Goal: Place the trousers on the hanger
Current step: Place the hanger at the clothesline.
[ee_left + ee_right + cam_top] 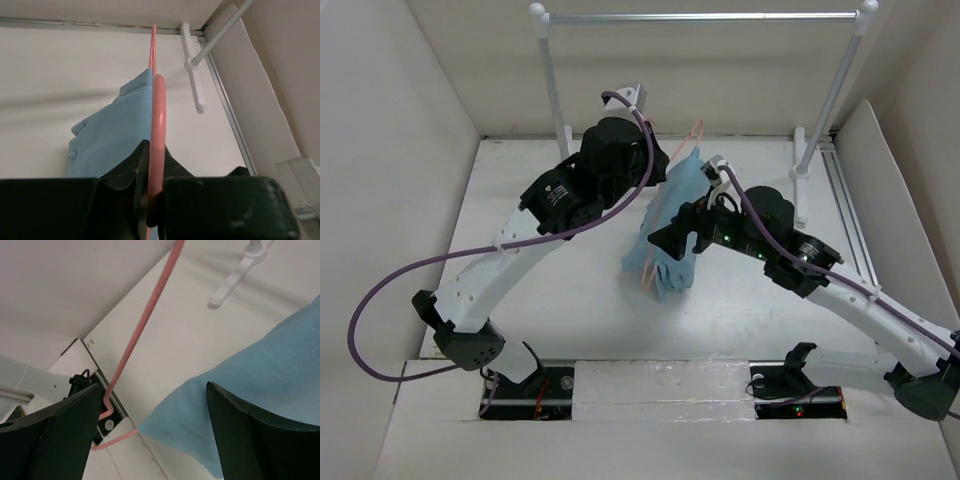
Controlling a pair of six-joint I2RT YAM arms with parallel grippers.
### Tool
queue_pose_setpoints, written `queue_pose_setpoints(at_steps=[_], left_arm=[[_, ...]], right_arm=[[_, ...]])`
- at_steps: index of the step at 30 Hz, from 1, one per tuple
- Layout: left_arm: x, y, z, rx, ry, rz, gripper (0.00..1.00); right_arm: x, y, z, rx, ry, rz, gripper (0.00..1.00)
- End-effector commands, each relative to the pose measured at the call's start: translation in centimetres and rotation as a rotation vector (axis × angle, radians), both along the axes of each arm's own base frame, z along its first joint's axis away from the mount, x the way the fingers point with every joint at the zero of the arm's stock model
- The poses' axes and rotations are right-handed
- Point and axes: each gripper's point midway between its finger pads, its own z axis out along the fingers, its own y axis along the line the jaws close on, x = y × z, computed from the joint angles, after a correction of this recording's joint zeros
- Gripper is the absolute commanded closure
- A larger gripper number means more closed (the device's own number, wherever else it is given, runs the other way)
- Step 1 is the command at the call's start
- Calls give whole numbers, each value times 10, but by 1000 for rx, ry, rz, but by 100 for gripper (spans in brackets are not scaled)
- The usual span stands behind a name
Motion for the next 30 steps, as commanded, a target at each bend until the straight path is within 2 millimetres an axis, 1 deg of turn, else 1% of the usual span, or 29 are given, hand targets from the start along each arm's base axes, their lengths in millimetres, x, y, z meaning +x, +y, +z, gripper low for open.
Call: queue_pose_setpoints(at_steps=[1, 2, 4, 5, 6, 7, 8, 9, 10, 11, 12, 13, 14, 15, 16, 17, 18, 19, 20, 21, 22, 23, 24, 25, 26, 27, 28, 29, 30], left_arm=[[-8, 1, 74, -190, -135, -30, 100], [-8, 0, 73, -191, -133, -31, 100], [-8, -1, 70, -192, -132, -35, 100], [-8, -2, 69, -194, -130, -40, 100], [-8, -5, 70, -203, -132, -50, 100], [-7, -6, 69, -200, -131, -50, 100], [-7, -7, 70, -203, -134, -52, 100], [-6, -8, 70, -201, -135, -52, 100], [-3, -9, 68, -196, -137, -47, 100], [-2, -10, 67, -192, -138, -47, 100], [-2, -11, 68, -193, -142, -49, 100], [-1, -13, 67, -191, -141, -54, 100], [0, -15, 67, -189, -143, -55, 100], [0, -15, 68, -193, -144, -58, 100], [0, -17, 67, -193, -143, -62, 100], [0, -17, 68, -198, -145, -62, 100], [0, -17, 70, -202, -148, -63, 100], [-1, -18, 73, -212, -156, -73, 100], [-2, -19, 77, -219, -165, -81, 100], [-1, -13, 97, -248, -209, -90, 100], [-4, -16, 98, -250, -207, -112, 100], [-7, -16, 108, -266, -228, -127, 89], [-12, -11, 127, -292, -266, -136, 80], [-15, -10, 138, -307, -289, -147, 66], [-20, -7, 150, -326, -314, -158, 44], [-27, -2, 170, -354, -355, -171, 35], [-31, 1, 182, -364, -391, -182, 27], [-36, 6, 193, -379, -416, -187, 3], [-44, 13, 211, -404, -456, -195, 1]], right_arm=[[1, 15, 40, 174, -63, 29, 11], [1, 23, 35, 162, -51, 45, 13], [-1, 30, 33, 150, -56, 71, 14], [-6, 35, 31, 150, -50, 92, 15], [-6, 39, 24, 158, -26, 100, 20], [-6, 40, 30, 184, -29, 100, 20], [-9, 42, 15, 169, 1, 104, 34], [-9, 43, 20, 203, -8, 103, 41], [-10, 43, 20, 226, 8, 102, 47], [-10, 43, 18, 233, 21, 97, 62], [-10, 43, 8, 228, 37, 91, 68], [-10, 42, 10, 253, 48, 84, 73], [-10, 42, 8, 265, 58, 80, 85], [-11, 41, 1, 270, 69, 74, 92], [-11, 38, 16, 338, 50, 68, 97], [-12, 37, 20, 363, 49, 69, 100], [-12, 37, 24, 380, 50, 65, 100], [-13, 35, 34, 404, 45, 62, 100], [-7, 30, 42, 419, 30, 44, 100], [-3, 25, 57, 447, 15, 40, 100], [-4, 24, 65, 465, 9, 43, 100], [-1, 23, 73, 480, -1, 41, 100], [8, 16, 82, 494, -13, 21, 100], [11, 13, 91, 511, -16, 24, 100], [13, 7, 111, 540, -43, 23, 100], [28, -1, 116, 543, -56, -9, 100], [33, -3, 119, 531, -58, -9, 100], [36, -9, 138, 544, -90, -8, 100], [47, -8, 137, 531, -90, -14, 100]])
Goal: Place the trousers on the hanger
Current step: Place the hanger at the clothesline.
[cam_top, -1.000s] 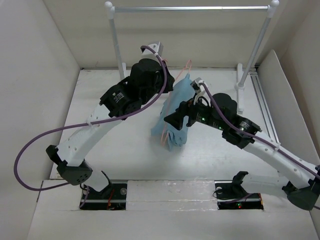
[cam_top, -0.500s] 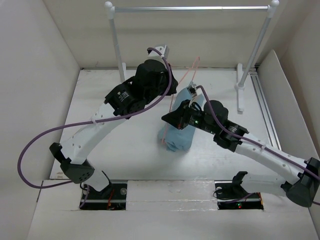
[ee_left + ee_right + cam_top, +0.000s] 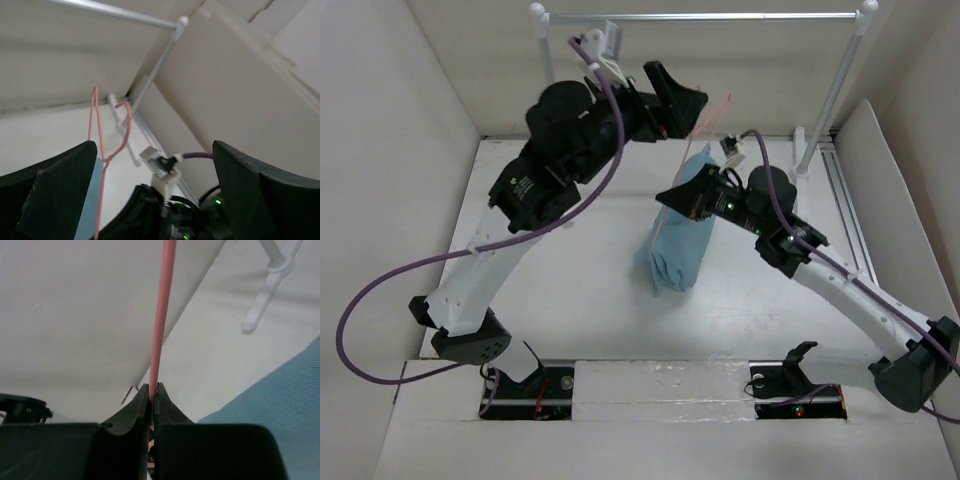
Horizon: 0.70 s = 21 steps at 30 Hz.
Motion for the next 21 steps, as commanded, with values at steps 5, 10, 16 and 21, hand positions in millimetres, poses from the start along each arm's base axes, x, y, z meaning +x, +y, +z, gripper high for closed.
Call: queue_pose_setpoints(at_steps=[5, 10, 16, 21], left_arm=[[-53, 59, 119, -214, -289, -16, 1], [-43, 71, 67, -131, -197, 65, 1], [-40, 68, -25, -42, -21, 73, 1], [-39, 64, -101, 50, 115, 77, 1]], right_arm=[[43, -46, 143, 175, -374, -65, 100], [95, -85, 155, 132, -397, -100, 100], [160, -134, 155, 84, -384, -153, 100], [200, -157, 153, 80, -381, -202, 100]])
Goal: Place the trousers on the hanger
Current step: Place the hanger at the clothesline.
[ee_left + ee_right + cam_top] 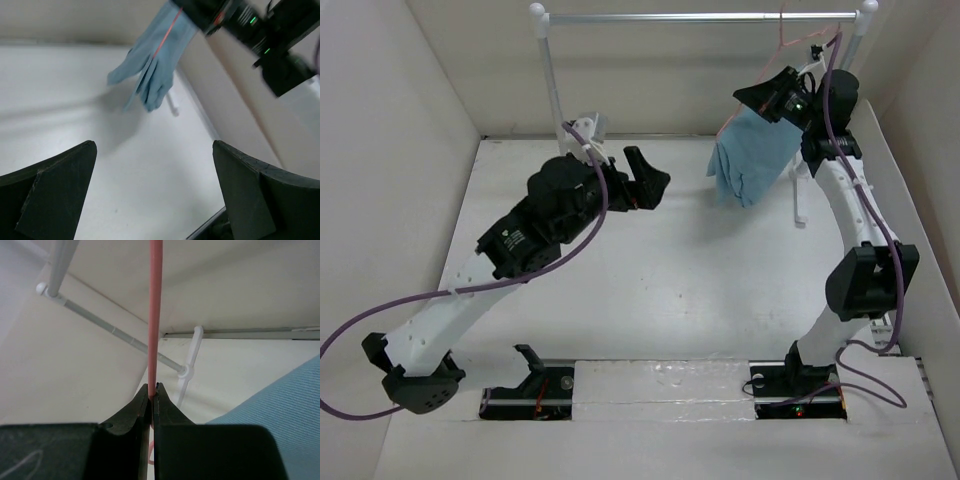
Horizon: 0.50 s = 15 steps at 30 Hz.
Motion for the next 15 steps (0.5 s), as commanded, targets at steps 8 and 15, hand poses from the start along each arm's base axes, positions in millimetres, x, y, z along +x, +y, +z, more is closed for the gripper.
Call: queue_pose_setpoints(at_steps=[8, 15], left_arm=[[-12, 12, -59, -6, 132, 26, 1], [-12, 10, -71, 1, 158, 24, 1]], right_arm=[[15, -44, 74, -6, -281, 1, 100], [29, -80, 66, 2, -267, -54, 100]])
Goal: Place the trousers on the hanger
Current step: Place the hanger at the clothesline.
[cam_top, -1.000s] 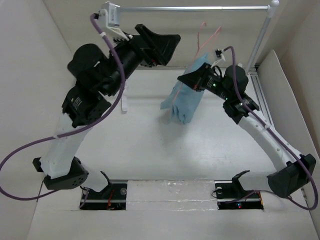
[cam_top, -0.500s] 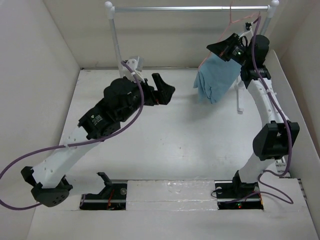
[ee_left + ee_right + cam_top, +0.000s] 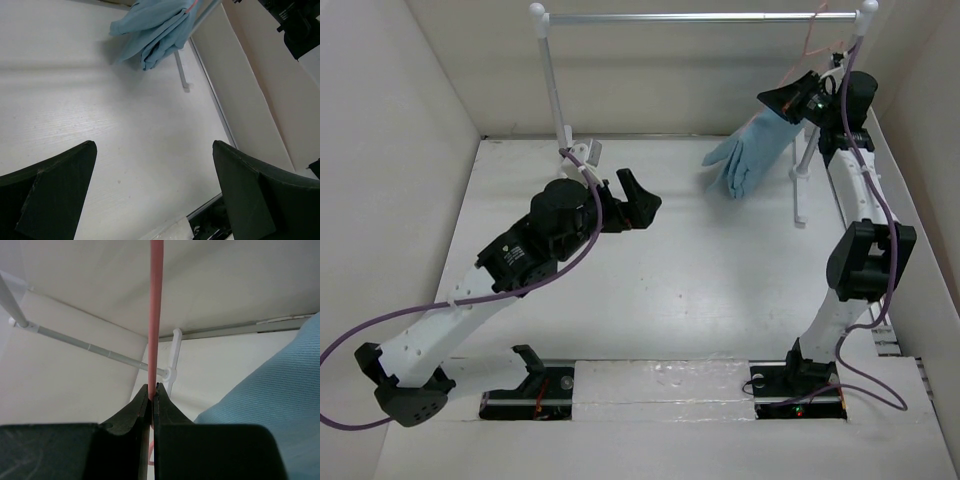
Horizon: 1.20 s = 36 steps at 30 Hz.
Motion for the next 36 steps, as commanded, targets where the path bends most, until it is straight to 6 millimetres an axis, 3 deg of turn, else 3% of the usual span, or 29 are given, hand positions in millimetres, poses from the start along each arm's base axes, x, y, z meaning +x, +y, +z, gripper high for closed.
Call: queue_pose_setpoints(at_steps=[1, 2, 10, 15, 18, 19, 22, 30, 32, 33, 34, 36], left_arm=[[1, 0, 5, -39, -10, 9, 1], [2, 0, 1, -30, -2, 12, 1], [5, -1, 5, -30, -12, 18, 1], [7, -1, 7, -22, -15, 29, 1], [8, 0, 9, -26, -22, 38, 1], [9, 2, 10, -27, -25, 45, 1], [10, 5, 10, -16, -29, 61, 1], [13, 10, 13, -1, -38, 87, 1], [15, 12, 15, 9, -44, 101, 1], [18, 13, 18, 19, -48, 115, 1], [19, 14, 18, 19, -49, 118, 1], [21, 12, 25, 26, -66, 117, 1]], right_arm=[[-26, -8, 108, -52, -380, 8, 100], [-24, -21, 105, -52, -373, -12, 100], [-18, -47, 82, -50, -327, -41, 100], [-11, -52, 64, -44, -279, -36, 99], [-9, -58, 55, -56, -256, -46, 77], [-9, -63, 53, -62, -256, -50, 59], [-11, -63, 50, -79, -251, -60, 39], [-32, -78, 61, -161, -258, -111, 11], [-37, -89, 63, -235, -271, -169, 8], [-45, -96, 49, -279, -192, -222, 4], [-48, -102, 60, -320, -225, -272, 0], [-59, -118, 52, -384, -169, -376, 0]])
